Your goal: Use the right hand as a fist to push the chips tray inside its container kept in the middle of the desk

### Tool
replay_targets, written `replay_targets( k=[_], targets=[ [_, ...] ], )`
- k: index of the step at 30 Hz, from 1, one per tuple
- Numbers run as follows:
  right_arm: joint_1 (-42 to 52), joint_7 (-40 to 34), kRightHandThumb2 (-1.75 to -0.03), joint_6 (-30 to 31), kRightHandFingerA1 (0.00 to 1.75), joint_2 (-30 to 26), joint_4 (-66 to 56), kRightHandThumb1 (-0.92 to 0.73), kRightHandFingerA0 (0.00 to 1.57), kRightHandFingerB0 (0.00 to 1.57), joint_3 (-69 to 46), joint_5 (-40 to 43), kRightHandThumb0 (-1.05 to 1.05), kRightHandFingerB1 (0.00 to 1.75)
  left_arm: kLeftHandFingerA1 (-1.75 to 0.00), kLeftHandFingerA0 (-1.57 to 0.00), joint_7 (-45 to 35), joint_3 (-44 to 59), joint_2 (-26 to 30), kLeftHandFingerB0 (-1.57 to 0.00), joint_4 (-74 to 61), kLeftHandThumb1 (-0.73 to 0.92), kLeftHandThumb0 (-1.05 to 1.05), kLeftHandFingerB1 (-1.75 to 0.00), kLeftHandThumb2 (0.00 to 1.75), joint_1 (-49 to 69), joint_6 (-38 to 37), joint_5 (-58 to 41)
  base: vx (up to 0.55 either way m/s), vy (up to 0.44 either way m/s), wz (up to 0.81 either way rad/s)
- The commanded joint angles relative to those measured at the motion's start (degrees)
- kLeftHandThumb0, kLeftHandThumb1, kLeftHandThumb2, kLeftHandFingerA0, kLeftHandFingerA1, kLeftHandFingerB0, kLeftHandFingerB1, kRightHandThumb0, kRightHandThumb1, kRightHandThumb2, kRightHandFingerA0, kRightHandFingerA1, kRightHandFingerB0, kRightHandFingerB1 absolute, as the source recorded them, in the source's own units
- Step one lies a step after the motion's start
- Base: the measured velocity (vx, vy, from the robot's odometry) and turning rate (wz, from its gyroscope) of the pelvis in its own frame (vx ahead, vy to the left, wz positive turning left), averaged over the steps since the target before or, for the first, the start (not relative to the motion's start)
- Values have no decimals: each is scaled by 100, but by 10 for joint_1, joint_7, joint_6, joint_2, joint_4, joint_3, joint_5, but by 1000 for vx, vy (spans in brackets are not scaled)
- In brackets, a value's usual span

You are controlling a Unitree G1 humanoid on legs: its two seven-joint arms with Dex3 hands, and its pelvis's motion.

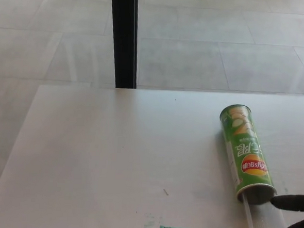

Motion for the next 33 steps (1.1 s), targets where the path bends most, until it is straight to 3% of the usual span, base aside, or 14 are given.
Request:
replay_targets(
  k=[1,9,12,17,18,20,21,25,26,28,29,31,32,33],
  targets=[
    [4,25,-64,-71,66,-10,-8,-79,87,68,-3,-41,-64,44,-98,-33,1,-4,20,-12,-2,39,-45,-76,163,2,14,-5,0,0,0],
    [21,50,-64,-90,78,-18,7,-78,88,76,27,-79,-63,47,-91,-27,-3,-4,21,-1,5,44,-40,-67,159,-2,10,-11,0,0,0],
    [25,35,-64,-107,100,-16,28,-79,90,79,36,-139,-67,50,-96,-33,3,-11,24,-14,10,41,-45,-78,161,-3,4,-3,0,0,0],
    [3,16,-65,-139,105,-35,82,-83,89,78,43,-228,-70,50,-89,-28,5,-4,27,-4,6,48,-36,-68,155,-3,17,-11,0,0,0],
    [-3,15,-93,-143,97,-44,88,-63,90,72,41,-244,-73,61,-89,-26,5,-4,26,-3,4,47,-36,-68,156,-2,16,-11,0,0,0],
    [-11,13,-93,-151,99,-55,99,-63,89,71,38,-263,-74,60,-90,-27,7,-3,26,-4,2,46,-36,-70,157,-2,19,-12,0,0,0],
    [-13,18,-64,-148,101,-60,100,-83,87,77,38,-263,-70,49,-95,-30,1,-10,27,-9,-2,47,-39,-75,162,1,17,-6,0,0,0],
    [-26,13,-65,-149,104,-77,109,-81,93,79,33,-288,-70,49,-98,-33,1,-3,25,-7,-1,40,-38,-73,163,2,15,-13,0,0,0],
    [-32,10,-93,-148,100,-79,112,-62,93,74,34,-293,-74,59,-100,-35,1,-4,25,-8,1,39,-40,-75,164,1,12,-12,0,0,0],
    [-32,7,-93,-150,100,-80,114,-62,93,74,35,-294,-74,59,-100,-35,1,-4,25,-8,1,39,-40,-75,164,1,12,-12,0,0,0],
    [-44,14,-67,-139,96,-101,112,-86,88,74,35,-328,-71,51,-97,-32,-5,-2,25,-7,3,40,-39,-73,164,4,7,-13,0,0,0],
    [-47,15,-65,-130,88,-106,109,-87,86,72,35,-342,-70,49,-98,-30,-10,3,24,-11,0,38,-40,-79,167,7,10,-19,0,0,0],
    [-53,10,-97,-124,81,-111,107,-67,88,68,38,-367,-73,60,-96,-30,-12,4,25,-9,-4,38,-42,-76,165,7,11,-20,0,0,0],
    [-61,0,-97,-126,81,-113,112,-67,88,68,42,-388,-73,60,-96,-30,-11,2,27,-9,-5,38,-42,-76,165,6,12,-18,0,0,0]
  ],
)
